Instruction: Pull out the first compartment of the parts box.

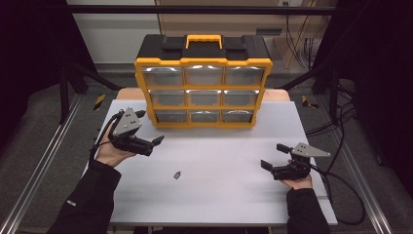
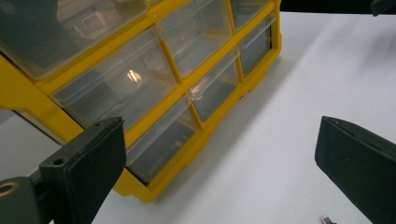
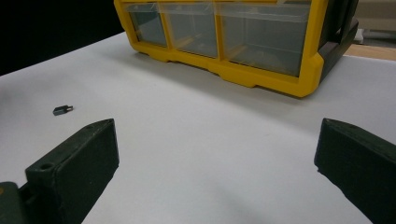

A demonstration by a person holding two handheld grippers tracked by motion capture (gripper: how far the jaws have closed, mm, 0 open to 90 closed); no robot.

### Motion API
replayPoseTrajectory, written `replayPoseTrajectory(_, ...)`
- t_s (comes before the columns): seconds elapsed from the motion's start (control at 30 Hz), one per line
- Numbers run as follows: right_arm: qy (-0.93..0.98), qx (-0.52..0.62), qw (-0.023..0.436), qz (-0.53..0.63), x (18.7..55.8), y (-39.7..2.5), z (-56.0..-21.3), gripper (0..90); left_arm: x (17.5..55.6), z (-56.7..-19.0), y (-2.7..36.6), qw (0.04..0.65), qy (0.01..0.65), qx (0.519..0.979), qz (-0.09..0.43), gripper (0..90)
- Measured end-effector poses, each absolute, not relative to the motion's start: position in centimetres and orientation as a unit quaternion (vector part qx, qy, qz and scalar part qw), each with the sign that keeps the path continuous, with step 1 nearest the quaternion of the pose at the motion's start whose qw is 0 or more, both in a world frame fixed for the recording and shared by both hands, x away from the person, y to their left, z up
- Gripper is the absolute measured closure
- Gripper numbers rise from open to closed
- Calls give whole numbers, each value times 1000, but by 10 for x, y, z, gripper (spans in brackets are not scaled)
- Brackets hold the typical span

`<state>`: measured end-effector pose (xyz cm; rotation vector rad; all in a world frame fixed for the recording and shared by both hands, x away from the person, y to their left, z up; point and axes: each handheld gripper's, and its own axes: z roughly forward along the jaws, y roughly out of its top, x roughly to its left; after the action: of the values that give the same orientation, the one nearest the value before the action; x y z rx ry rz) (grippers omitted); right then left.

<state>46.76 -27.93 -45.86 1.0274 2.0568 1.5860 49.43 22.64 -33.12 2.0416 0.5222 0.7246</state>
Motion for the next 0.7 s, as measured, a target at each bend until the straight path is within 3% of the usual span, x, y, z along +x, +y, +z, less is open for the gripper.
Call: replayPoseTrajectory(0.7,725,363,173,558,467,-279,-459,3,500,-317,219,412,178,833,323,16)
